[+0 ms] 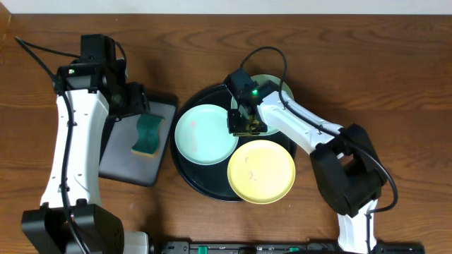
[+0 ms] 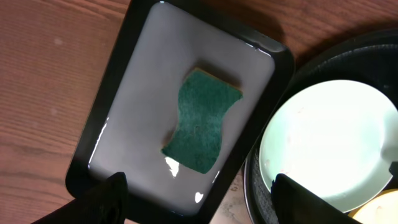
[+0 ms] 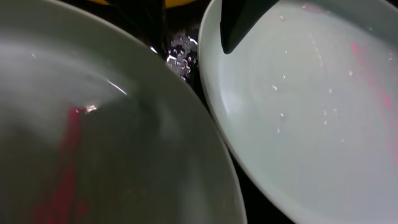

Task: Clean dirty plates on tray and stack at the side
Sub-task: 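Move right gripper to the top pale green plate and grip its rim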

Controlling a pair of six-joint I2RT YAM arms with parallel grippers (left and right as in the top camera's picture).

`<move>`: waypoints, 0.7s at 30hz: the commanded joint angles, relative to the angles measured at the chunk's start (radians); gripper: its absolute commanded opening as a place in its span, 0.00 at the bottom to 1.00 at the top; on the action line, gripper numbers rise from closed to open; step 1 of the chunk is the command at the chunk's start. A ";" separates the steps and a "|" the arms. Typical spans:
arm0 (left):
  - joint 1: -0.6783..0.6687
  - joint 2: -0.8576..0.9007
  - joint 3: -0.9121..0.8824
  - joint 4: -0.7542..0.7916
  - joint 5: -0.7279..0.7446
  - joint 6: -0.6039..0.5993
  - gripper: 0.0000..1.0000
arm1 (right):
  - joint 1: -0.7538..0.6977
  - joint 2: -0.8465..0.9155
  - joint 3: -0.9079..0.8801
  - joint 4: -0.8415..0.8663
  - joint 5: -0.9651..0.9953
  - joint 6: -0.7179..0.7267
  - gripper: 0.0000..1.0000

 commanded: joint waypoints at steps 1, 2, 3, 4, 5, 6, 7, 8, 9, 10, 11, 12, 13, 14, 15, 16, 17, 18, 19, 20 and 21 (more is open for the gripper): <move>0.004 0.047 0.016 -0.002 0.006 0.026 0.74 | 0.011 0.032 0.014 0.007 0.010 0.016 0.25; 0.004 0.061 0.016 -0.001 0.026 0.051 0.74 | 0.012 0.039 0.014 0.011 0.010 0.016 0.25; 0.004 0.074 0.016 0.001 0.039 0.067 0.74 | 0.012 0.042 0.014 0.013 0.010 0.016 0.24; 0.004 0.090 0.016 0.003 0.048 0.079 0.74 | 0.012 0.047 0.014 0.015 0.010 0.016 0.23; 0.004 0.104 0.016 0.006 0.049 0.082 0.74 | 0.012 0.049 0.014 0.017 0.010 0.016 0.21; 0.004 0.117 0.016 0.010 0.049 0.085 0.73 | 0.012 0.051 0.014 0.019 0.010 0.016 0.17; 0.004 0.134 0.016 0.014 0.050 0.085 0.73 | 0.012 0.051 0.014 0.023 0.010 0.016 0.12; 0.004 0.154 0.016 0.025 0.052 0.086 0.73 | 0.012 0.051 0.014 0.026 0.011 0.016 0.05; 0.004 0.169 0.016 0.032 0.055 0.087 0.73 | 0.012 0.051 0.014 0.029 0.010 0.016 0.01; 0.004 0.183 0.016 0.039 0.066 0.099 0.72 | 0.012 0.051 0.014 0.030 0.011 0.016 0.01; 0.004 0.206 0.016 0.049 0.093 0.131 0.71 | 0.012 0.053 0.014 0.032 0.011 0.016 0.01; 0.004 0.219 0.016 0.056 0.103 0.143 0.71 | 0.012 0.053 0.014 0.032 0.011 0.016 0.01; 0.004 0.233 0.016 0.063 0.112 0.156 0.71 | 0.012 0.053 0.014 0.032 0.011 0.016 0.01; 0.004 0.245 0.016 0.071 0.124 0.173 0.71 | 0.012 0.053 0.014 0.033 0.011 0.016 0.01; 0.004 0.255 0.016 0.078 0.135 0.184 0.71 | 0.012 0.053 0.014 0.033 0.011 0.016 0.01; 0.004 0.267 0.016 0.090 0.152 0.203 0.71 | 0.012 0.053 0.014 0.034 0.011 0.016 0.01; 0.004 0.278 0.016 0.103 0.165 0.217 0.70 | 0.012 0.053 0.014 0.034 0.011 0.016 0.01; 0.004 0.291 0.016 0.117 0.176 0.229 0.70 | 0.012 0.053 0.014 0.036 0.010 0.016 0.01; 0.004 0.300 0.016 0.132 0.179 0.235 0.70 | 0.012 0.053 0.014 0.036 0.011 0.016 0.01; 0.004 0.313 0.016 0.147 0.179 0.238 0.69 | 0.012 0.053 0.014 0.037 0.011 0.016 0.01; 0.004 0.329 0.016 0.164 0.179 0.242 0.67 | 0.012 0.053 0.014 0.037 0.011 0.016 0.01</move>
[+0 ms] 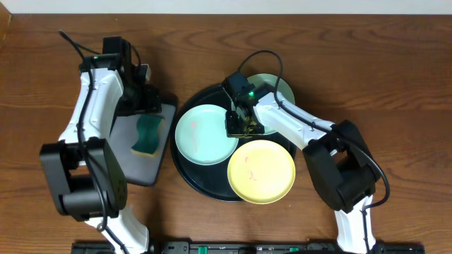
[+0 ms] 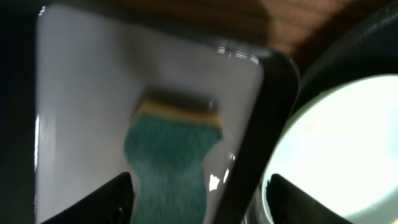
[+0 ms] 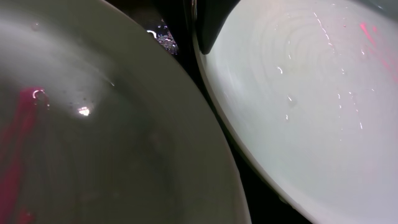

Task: Clean dirty plates on tray and stack at the side
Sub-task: 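Move right gripper to the top pale green plate and grip its rim, then lower left gripper onto the green sponge and grasp it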

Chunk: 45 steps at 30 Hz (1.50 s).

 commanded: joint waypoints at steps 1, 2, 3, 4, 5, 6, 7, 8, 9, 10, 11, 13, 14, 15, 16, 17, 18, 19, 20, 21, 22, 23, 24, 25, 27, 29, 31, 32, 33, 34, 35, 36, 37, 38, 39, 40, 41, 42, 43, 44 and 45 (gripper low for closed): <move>0.004 0.052 0.016 0.041 0.039 0.058 0.66 | 0.006 0.010 0.013 0.004 0.019 0.001 0.01; 0.004 0.069 0.016 0.057 0.039 0.058 0.66 | 0.006 0.010 0.013 0.005 0.019 0.000 0.01; 0.004 0.081 0.016 0.068 0.039 0.058 0.66 | 0.006 0.010 0.013 0.005 0.019 -0.002 0.01; 0.004 0.095 0.016 0.080 0.039 0.058 0.65 | 0.006 0.010 0.013 0.005 0.019 -0.002 0.01; 0.004 0.117 0.016 0.101 0.039 0.058 0.64 | 0.006 0.010 0.013 0.005 0.019 -0.002 0.01; 0.004 0.135 0.016 0.117 0.039 0.058 0.64 | 0.006 0.010 0.013 0.005 0.019 -0.002 0.02; 0.004 0.149 0.016 0.129 0.039 0.058 0.64 | 0.006 0.010 0.013 0.005 0.019 -0.002 0.02; 0.004 0.154 0.016 0.137 0.039 0.058 0.64 | 0.006 0.010 0.013 0.006 0.019 -0.002 0.02; 0.004 0.163 0.016 0.148 0.039 0.058 0.64 | 0.006 0.010 0.013 0.006 0.019 -0.002 0.02; 0.004 0.168 0.016 0.159 0.039 0.058 0.64 | 0.006 0.010 0.013 0.006 0.019 -0.002 0.02; 0.004 0.173 0.016 0.171 0.039 0.058 0.64 | 0.006 0.010 0.013 0.006 0.022 -0.002 0.02; 0.004 0.183 0.016 0.200 0.039 0.058 0.64 | 0.006 0.010 0.013 0.006 0.023 -0.002 0.02; 0.004 0.187 0.016 0.215 0.039 0.058 0.64 | 0.006 0.010 0.013 0.006 0.023 -0.002 0.02; 0.004 0.193 0.016 0.229 0.038 0.058 0.64 | 0.006 0.010 0.013 0.006 0.023 -0.002 0.02; 0.004 0.197 0.016 0.245 0.039 0.057 0.64 | 0.006 0.010 0.013 0.006 0.023 -0.002 0.02; 0.004 0.201 0.016 0.260 0.039 0.057 0.64 | 0.006 0.010 0.013 0.006 0.023 -0.002 0.02; 0.004 0.206 0.016 0.273 0.038 0.057 0.64 | 0.006 0.010 0.013 0.006 0.023 -0.002 0.02; 0.004 0.208 0.016 0.286 0.038 0.055 0.64 | 0.006 0.010 0.013 0.006 0.026 -0.002 0.02; 0.004 0.210 0.016 0.301 0.036 0.053 0.64 | 0.006 0.010 0.013 0.006 0.026 -0.002 0.02; 0.004 0.210 0.016 0.313 0.035 0.053 0.64 | 0.006 0.010 0.013 0.006 0.026 -0.002 0.02; 0.004 0.210 0.016 0.329 0.035 0.053 0.64 | 0.006 0.010 0.013 0.006 0.026 -0.002 0.02; 0.004 0.210 0.016 0.344 0.035 0.053 0.64 | 0.006 0.010 0.013 0.006 0.026 -0.002 0.02; 0.004 0.210 0.016 0.361 0.035 0.053 0.64 | 0.006 0.010 0.013 0.006 0.026 -0.002 0.02; 0.004 0.210 0.016 0.376 0.028 0.050 0.64 | 0.006 0.010 0.013 0.006 0.026 -0.002 0.03; 0.004 0.210 0.016 0.401 -0.002 0.025 0.64 | 0.006 0.010 0.013 0.006 0.026 -0.002 0.03; 0.004 0.210 0.016 0.420 -0.035 0.012 0.64 | 0.006 0.010 0.013 0.006 0.026 -0.002 0.03; 0.004 0.210 0.016 0.427 -0.069 0.012 0.64 | 0.006 0.010 0.013 0.006 0.026 -0.002 0.03; 0.004 0.210 0.016 0.428 -0.085 0.012 0.64 | 0.006 0.010 0.013 0.006 0.026 -0.002 0.03; 0.004 0.210 0.016 0.429 -0.104 0.012 0.64 | 0.006 0.010 0.013 0.006 0.026 -0.002 0.04; 0.005 0.210 0.016 0.431 -0.118 0.012 0.64 | 0.006 0.010 0.013 0.008 0.026 -0.002 0.04; 0.005 0.210 0.016 0.431 -0.137 0.012 0.64 | 0.006 0.010 0.013 0.010 0.026 -0.002 0.04; 0.005 0.210 0.016 0.431 -0.150 0.011 0.65 | 0.006 0.010 0.013 0.010 0.026 -0.002 0.04; 0.005 0.210 0.016 0.431 -0.166 0.012 0.64 | 0.006 0.010 0.013 0.010 0.026 -0.002 0.04; 0.005 0.210 0.016 0.431 -0.182 0.011 0.65 | 0.006 0.010 0.013 0.009 0.026 -0.002 0.04; 0.005 0.210 0.016 0.430 -0.202 0.011 0.65 | 0.006 0.010 0.013 0.009 0.026 -0.002 0.05; 0.006 0.210 0.016 0.430 -0.220 0.008 0.65 | 0.006 0.010 0.013 0.009 0.026 -0.002 0.05; 0.008 0.210 0.016 0.430 -0.240 -0.002 0.65 | 0.006 0.010 0.013 0.009 0.026 -0.002 0.05; 0.011 0.210 0.016 0.430 -0.254 -0.014 0.65 | 0.006 0.010 0.013 0.009 0.026 -0.002 0.05; 0.017 0.210 0.016 0.430 -0.258 -0.019 0.65 | 0.006 0.010 0.013 0.009 0.026 -0.003 0.05; 0.023 0.210 0.016 0.430 -0.257 -0.021 0.65 | 0.006 0.010 0.013 0.009 0.026 -0.003 0.05; 0.031 0.210 0.016 0.430 -0.257 -0.027 0.65 | 0.006 0.010 0.013 0.009 0.026 -0.003 0.05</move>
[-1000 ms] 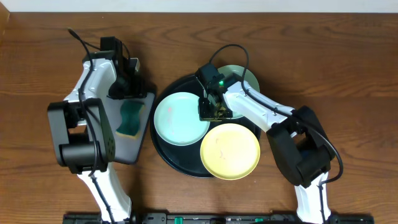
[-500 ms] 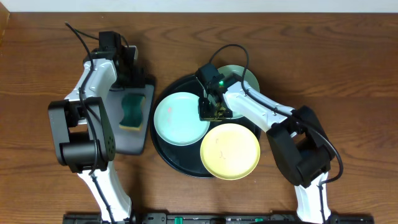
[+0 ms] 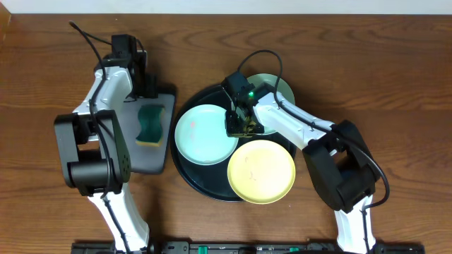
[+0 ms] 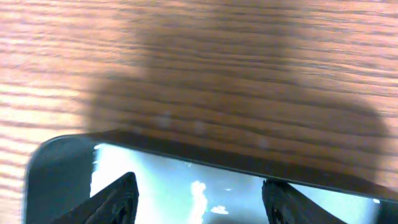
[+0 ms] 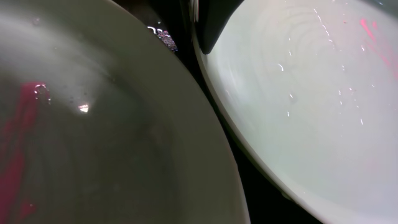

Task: Clean dirty plates on tray and stack at the side
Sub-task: 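Lower left gripper onto the green sponge and grasp it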

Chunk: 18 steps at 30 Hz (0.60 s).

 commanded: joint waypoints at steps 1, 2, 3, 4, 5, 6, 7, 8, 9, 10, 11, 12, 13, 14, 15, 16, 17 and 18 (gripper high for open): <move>0.032 0.022 0.016 -0.001 -0.059 -0.034 0.65 | 0.006 0.010 0.013 0.000 0.021 -0.002 0.05; 0.039 0.022 0.016 -0.003 -0.059 -0.034 0.65 | 0.006 0.010 0.013 0.000 0.021 -0.003 0.05; 0.048 0.022 0.016 -0.005 -0.059 -0.034 0.65 | 0.006 0.010 0.013 0.000 0.021 -0.002 0.05; 0.056 0.022 0.016 -0.007 -0.059 -0.034 0.65 | 0.006 0.010 0.013 0.000 0.021 -0.003 0.05; 0.064 0.022 0.016 -0.008 -0.059 -0.034 0.65 | 0.006 0.010 0.013 0.000 0.021 -0.003 0.05; 0.073 0.022 0.016 -0.010 -0.059 -0.034 0.65 | 0.006 0.010 0.013 0.001 0.021 -0.007 0.05; 0.081 0.022 0.016 -0.011 -0.059 -0.034 0.65 | 0.006 0.010 0.013 0.001 0.021 -0.006 0.05; 0.087 0.022 0.016 -0.011 -0.059 -0.034 0.65 | 0.006 0.010 0.013 0.001 0.021 -0.006 0.05; 0.094 0.022 0.016 -0.011 -0.059 -0.034 0.65 | 0.006 0.010 0.013 0.002 0.021 -0.006 0.05; 0.100 0.022 0.016 -0.010 -0.059 -0.034 0.65 | 0.006 0.010 0.013 0.002 0.021 -0.006 0.05; 0.104 0.022 0.016 -0.010 -0.059 -0.034 0.65 | 0.006 0.010 0.013 0.003 0.021 -0.006 0.05; 0.107 0.022 0.016 -0.011 -0.059 -0.033 0.65 | 0.006 0.010 0.013 0.003 0.021 -0.006 0.05; 0.109 0.022 0.016 -0.011 -0.059 -0.033 0.65 | 0.006 0.010 0.013 0.003 0.021 -0.006 0.05; 0.111 0.022 0.016 -0.011 -0.059 -0.033 0.65 | 0.006 0.010 0.013 0.003 0.021 -0.006 0.05; 0.111 0.022 0.016 -0.011 -0.059 -0.033 0.65 | 0.006 0.010 0.013 0.004 0.021 -0.007 0.05; 0.111 0.022 0.016 -0.011 -0.059 -0.033 0.65 | 0.007 0.010 0.013 0.005 0.021 -0.006 0.05; 0.111 0.022 0.016 -0.011 -0.059 -0.033 0.64 | 0.007 0.010 0.013 0.005 0.021 -0.006 0.05; 0.111 0.022 0.016 -0.011 -0.059 -0.033 0.65 | 0.007 0.010 0.013 0.005 0.021 -0.006 0.05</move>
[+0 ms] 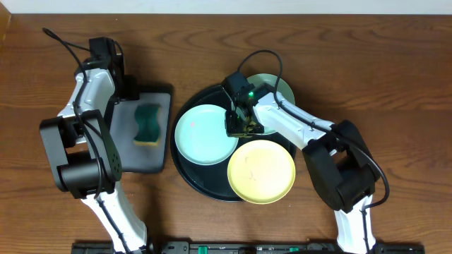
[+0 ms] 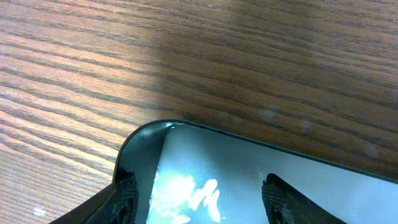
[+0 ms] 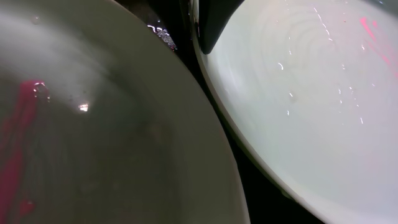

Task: Clean dirty plates on tray and stack at the side
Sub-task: 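Lower left gripper onto the green sponge and grasp it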

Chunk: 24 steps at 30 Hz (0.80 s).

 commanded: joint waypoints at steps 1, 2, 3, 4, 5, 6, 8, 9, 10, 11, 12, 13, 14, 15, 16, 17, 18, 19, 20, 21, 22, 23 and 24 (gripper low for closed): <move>0.006 0.021 0.016 -0.002 -0.016 -0.019 0.65 | 0.007 0.009 0.013 0.003 0.021 -0.006 0.05; 0.006 0.020 0.018 -0.003 -0.016 -0.019 0.65 | 0.007 0.009 0.013 0.003 0.021 -0.006 0.05; 0.006 0.016 0.023 -0.012 -0.010 -0.020 0.65 | 0.007 0.009 0.013 0.003 0.021 -0.006 0.05; 0.005 0.009 0.033 -0.031 0.002 -0.019 0.65 | 0.007 0.009 0.013 0.002 0.021 -0.006 0.05; 0.005 -0.001 0.043 -0.052 0.018 -0.019 0.65 | 0.007 0.009 0.013 0.003 0.021 -0.006 0.05; 0.005 -0.018 0.057 -0.080 0.041 -0.019 0.65 | 0.007 0.009 0.013 0.003 0.021 -0.006 0.05; 0.005 -0.066 0.087 -0.148 0.091 -0.019 0.65 | 0.007 0.009 0.013 0.005 0.020 -0.006 0.05; 0.005 -0.096 0.098 -0.190 0.125 -0.020 0.65 | 0.007 0.009 0.013 0.007 0.020 -0.011 0.05; 0.005 -0.124 0.105 -0.227 0.156 -0.021 0.64 | 0.007 0.009 0.013 0.010 0.020 -0.016 0.06; 0.005 -0.200 0.108 -0.325 0.229 -0.058 0.63 | 0.007 0.009 0.013 0.010 0.020 -0.017 0.05; 0.005 -0.234 0.107 -0.377 0.257 -0.072 0.61 | 0.007 0.009 0.013 0.010 0.020 -0.017 0.04; 0.003 -0.258 0.106 -0.417 0.271 -0.073 0.58 | 0.006 0.009 0.013 0.010 0.020 -0.017 0.02; 0.003 -0.284 0.103 -0.465 0.273 -0.073 0.57 | 0.005 0.009 0.013 0.010 0.020 -0.018 0.02; 0.003 -0.306 0.099 -0.509 0.271 -0.072 0.56 | 0.005 0.009 0.013 0.012 0.020 -0.018 0.01; 0.003 -0.323 0.092 -0.547 0.269 -0.072 0.55 | 0.005 0.009 0.013 0.014 0.020 -0.019 0.01; 0.003 -0.335 0.082 -0.577 0.269 -0.073 0.55 | 0.004 0.009 0.013 0.016 0.020 -0.020 0.01; 0.003 -0.340 0.073 -0.596 0.269 -0.073 0.55 | 0.003 0.009 0.013 0.017 0.020 -0.020 0.01; 0.003 -0.341 0.060 -0.613 0.269 -0.073 0.55 | 0.001 0.009 0.013 0.018 0.020 -0.020 0.01; 0.003 -0.340 0.043 -0.618 0.269 -0.073 0.55 | -0.002 0.009 0.013 0.017 0.020 -0.020 0.01; 0.003 -0.338 0.019 -0.611 0.269 -0.073 0.54 | -0.006 0.009 0.013 0.015 0.020 -0.020 0.01; 0.003 -0.338 -0.009 -0.592 0.268 -0.072 0.54 | -0.010 0.009 0.013 0.012 0.020 -0.019 0.01; 0.003 -0.338 -0.034 -0.571 0.268 -0.072 0.54 | -0.015 0.009 0.013 0.009 0.019 -0.019 0.01; 0.003 -0.338 -0.063 -0.539 0.267 -0.072 0.54 | -0.019 0.009 0.013 0.005 0.015 -0.017 0.01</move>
